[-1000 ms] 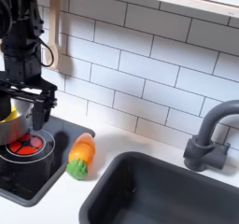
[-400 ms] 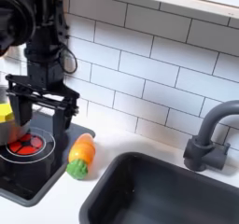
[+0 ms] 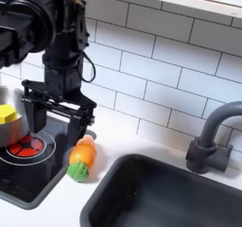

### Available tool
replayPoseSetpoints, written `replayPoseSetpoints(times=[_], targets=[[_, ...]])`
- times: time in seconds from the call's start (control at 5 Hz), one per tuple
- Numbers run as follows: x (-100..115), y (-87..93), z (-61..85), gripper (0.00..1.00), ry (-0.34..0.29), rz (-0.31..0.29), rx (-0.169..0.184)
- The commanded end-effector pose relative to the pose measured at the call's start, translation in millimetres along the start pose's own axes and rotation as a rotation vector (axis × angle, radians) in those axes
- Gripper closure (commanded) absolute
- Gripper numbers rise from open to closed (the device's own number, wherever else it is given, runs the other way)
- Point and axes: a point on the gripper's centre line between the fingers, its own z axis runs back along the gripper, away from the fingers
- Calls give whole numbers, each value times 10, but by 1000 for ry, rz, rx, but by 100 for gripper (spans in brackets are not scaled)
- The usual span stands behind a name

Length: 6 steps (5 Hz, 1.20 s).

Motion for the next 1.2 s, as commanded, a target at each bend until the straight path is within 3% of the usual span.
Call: replayPoseSetpoints(times=[0.0, 0.4, 1.0], targets=[[21, -14, -127, 0, 20, -8, 22], [66, -25, -235, 0, 52, -23, 42], [102, -165, -376, 0, 88, -54, 44]])
